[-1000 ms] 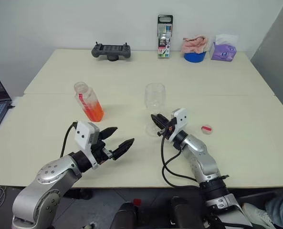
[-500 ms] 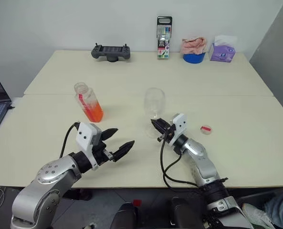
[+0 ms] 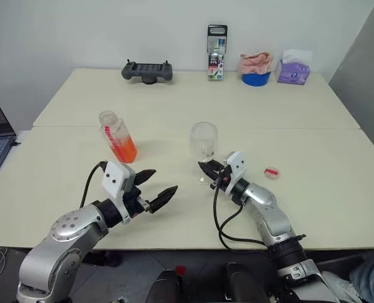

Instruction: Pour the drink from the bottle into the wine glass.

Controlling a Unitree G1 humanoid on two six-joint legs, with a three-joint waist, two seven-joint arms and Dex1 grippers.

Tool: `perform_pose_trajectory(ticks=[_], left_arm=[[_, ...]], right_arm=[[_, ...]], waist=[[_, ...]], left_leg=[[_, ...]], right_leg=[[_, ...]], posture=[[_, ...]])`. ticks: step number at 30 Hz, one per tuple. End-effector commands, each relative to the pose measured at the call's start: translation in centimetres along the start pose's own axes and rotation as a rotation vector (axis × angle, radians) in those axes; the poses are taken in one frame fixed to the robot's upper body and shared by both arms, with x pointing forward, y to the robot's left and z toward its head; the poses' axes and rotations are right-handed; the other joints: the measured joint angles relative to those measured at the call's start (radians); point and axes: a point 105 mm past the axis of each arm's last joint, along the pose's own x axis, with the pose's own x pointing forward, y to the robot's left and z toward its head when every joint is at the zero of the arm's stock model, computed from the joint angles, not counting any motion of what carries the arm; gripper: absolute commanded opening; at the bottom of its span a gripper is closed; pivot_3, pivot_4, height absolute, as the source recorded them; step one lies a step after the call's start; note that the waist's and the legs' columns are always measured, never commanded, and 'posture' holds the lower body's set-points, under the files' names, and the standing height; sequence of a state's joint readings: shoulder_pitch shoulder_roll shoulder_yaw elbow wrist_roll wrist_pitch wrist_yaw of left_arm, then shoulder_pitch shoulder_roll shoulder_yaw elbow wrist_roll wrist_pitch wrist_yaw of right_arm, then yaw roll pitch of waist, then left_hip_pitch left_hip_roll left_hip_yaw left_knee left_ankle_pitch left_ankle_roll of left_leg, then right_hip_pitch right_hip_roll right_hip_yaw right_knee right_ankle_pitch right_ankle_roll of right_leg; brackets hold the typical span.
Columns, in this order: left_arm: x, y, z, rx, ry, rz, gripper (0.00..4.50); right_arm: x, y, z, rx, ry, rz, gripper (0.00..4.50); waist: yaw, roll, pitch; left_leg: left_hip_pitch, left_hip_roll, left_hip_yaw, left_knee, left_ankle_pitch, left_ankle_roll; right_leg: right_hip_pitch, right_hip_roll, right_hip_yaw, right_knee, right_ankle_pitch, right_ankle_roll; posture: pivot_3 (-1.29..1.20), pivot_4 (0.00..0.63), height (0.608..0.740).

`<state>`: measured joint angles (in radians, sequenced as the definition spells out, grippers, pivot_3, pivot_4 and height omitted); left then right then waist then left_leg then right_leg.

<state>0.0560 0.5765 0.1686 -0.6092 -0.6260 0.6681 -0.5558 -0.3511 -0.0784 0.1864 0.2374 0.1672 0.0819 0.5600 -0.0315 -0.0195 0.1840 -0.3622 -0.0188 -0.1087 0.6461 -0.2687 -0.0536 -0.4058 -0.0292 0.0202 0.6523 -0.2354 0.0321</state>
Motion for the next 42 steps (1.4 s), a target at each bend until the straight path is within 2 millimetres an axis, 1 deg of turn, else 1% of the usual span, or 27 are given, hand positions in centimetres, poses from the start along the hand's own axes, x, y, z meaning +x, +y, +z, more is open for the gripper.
perform_pose_trajectory(ticks=[1,7,9,13,17,20,22,24,26,27,29,32,34,36,37,42], left_arm=[[-0.1,0.2,0.5,0.031,-0.016,0.003,4.5],[-0.2,0.5,0.1,0.022,-0.009,0.013,4.5],[-0.2,0.8,0.1,0.015,-0.015,0.028,4.5],[-0.6,2.3,0.1,0.018,-0.037,0.112,4.5],[-1.7,5.0,-0.1,0.052,-0.085,0.29,4.5],[-2.7,7.1,-0.2,0.072,-0.122,0.426,4.5],[-3.0,7.9,-0.3,0.081,-0.131,0.472,4.5],[-3.2,8.8,-0.2,0.085,-0.143,0.505,4.5],[-3.2,9.4,-0.1,0.088,-0.15,0.517,4.5],[-3.1,9.7,0.1,0.101,-0.148,0.516,4.5],[-2.8,10.3,0.6,0.124,-0.146,0.518,4.5],[-2.6,11.2,1.8,0.139,-0.165,0.533,4.5],[-2.5,11.7,2.5,0.159,-0.176,0.543,4.5],[-2.7,12.2,3.1,0.177,-0.184,0.558,4.5],[-2.7,12.5,3.3,0.184,-0.188,0.563,4.5],[-2.4,13.4,4.3,0.203,-0.206,0.568,4.5]], right_arm=[[-0.3,0.1,0.0,0.0,0.009,0.014,2.22],[-0.6,0.2,0.1,-0.01,0.018,0.026,4.42],[-0.7,0.1,0.4,-0.018,0.017,0.032,4.47],[-1.6,-0.5,1.6,-0.057,0.009,0.043,4.47],[-4.3,-1.8,3.9,-0.123,0.027,0.083,4.47],[-7.5,-3.4,6.4,-0.179,0.102,0.144,4.47],[-9.1,-3.9,8.0,-0.199,0.139,0.186,4.47],[-10.6,-4.7,10.6,-0.218,0.163,0.229,4.47],[-11.6,-4.9,13.7,-0.23,0.151,0.279,4.47],[-11.9,-4.7,15.5,-0.236,0.125,0.313,4.47],[-12.2,-4.1,18.5,-0.269,0.081,0.371,4.47],[-12.0,-3.5,21.7,-0.321,0.022,0.419,4.47],[-11.8,-2.9,23.3,-0.339,-0.016,0.455,4.47],[-11.6,-1.9,24.2,-0.343,-0.029,0.507,4.47],[-11.5,-1.6,24.3,-0.341,-0.025,0.524,4.47],[-10.9,-1.6,23.6,-0.347,0.008,0.535,4.47]], waist=[[-0.001,0.0,0.0],[-0.001,0.0,0.0],[-0.001,0.0,0.0],[-0.001,0.001,0.001],[0.001,0.001,0.001],[0.004,0.002,0.002],[0.005,0.001,0.002],[0.006,0.001,0.002],[0.004,0.001,0.003],[0.003,0.001,0.003],[0.001,0.001,0.003],[0.002,0.0,0.003],[0.003,0.0,0.003],[0.003,0.0,0.003],[0.003,0.0,0.003],[0.004,0.0,0.003]], left_leg=[[-0.001,0.0,0.0,0.0,0.0,0.0],[-0.001,0.0,0.0,-0.001,0.0,0.0],[-0.001,0.0,0.0,-0.001,0.0,0.0],[-0.001,0.0,0.0,-0.001,0.0,0.0],[-0.002,0.0,0.0,-0.001,0.0,0.0],[-0.003,-0.001,0.0,-0.001,0.0,0.0],[-0.003,-0.002,-0.001,-0.001,0.0,0.0],[-0.003,-0.002,0.0,-0.001,0.0,0.0],[-0.003,-0.002,0.0,-0.001,0.0,0.0],[-0.003,-0.002,0.0,-0.001,0.0,0.0],[-0.003,-0.002,0.0,-0.001,0.0,0.0],[-0.003,-0.001,-0.001,-0.001,0.0,0.001],[-0.004,-0.001,-0.001,-0.002,0.0,0.001],[-0.004,-0.003,0.0,-0.002,0.0,0.0],[-0.004,-0.003,0.0,-0.002,0.0,0.001],[-0.005,-0.003,0.0,-0.001,0.0,0.001]], right_leg=[[-0.001,0.0,0.0,-0.001,0.0,0.0],[0.0,0.0,0.0,-0.003,0.0,0.0],[0.0,0.0,0.0,-0.003,0.0,0.0],[0.0,0.0,0.0,-0.003,0.0,0.0],[0.0,0.0,0.0,-0.004,0.0,0.0],[0.0,-0.002,-0.001,-0.006,0.0,0.001],[0.0,-0.004,-0.002,-0.006,0.0,0.001],[0.0,-0.004,-0.002,-0.006,0.0,0.001],[0.0,-0.004,-0.002,-0.006,0.0,0.001],[0.0,-0.004,-0.003,-0.006,0.001,0.001],[0.0,-0.004,-0.003,-0.006,0.001,0.001],[0.0,-0.003,-0.004,-0.006,0.001,0.001],[0.0,-0.003,-0.004,-0.007,0.001,0.001],[0.0,-0.005,-0.004,-0.007,0.001,0.001],[0.0,-0.005,-0.003,-0.007,0.001,0.001],[0.0,-0.006,-0.004,-0.008,0.001,0.001]], posture=[[0.0,0.15,0.74],[0.0,0.15,0.74],[0.0,0.15,0.74],[0.0,0.15,0.74],[0.0,0.15,0.74],[0.0,0.15,0.74],[0.0,0.15,0.74],[0.0,0.15,0.74],[0.0,0.15,0.74],[0.0,0.15,0.74],[0.0,0.15,0.74],[0.0,0.15,0.74],[0.0,0.15,0.74],[0.0,0.15,0.74],[0.0,0.15,0.74],[0.0,0.15,0.74]])
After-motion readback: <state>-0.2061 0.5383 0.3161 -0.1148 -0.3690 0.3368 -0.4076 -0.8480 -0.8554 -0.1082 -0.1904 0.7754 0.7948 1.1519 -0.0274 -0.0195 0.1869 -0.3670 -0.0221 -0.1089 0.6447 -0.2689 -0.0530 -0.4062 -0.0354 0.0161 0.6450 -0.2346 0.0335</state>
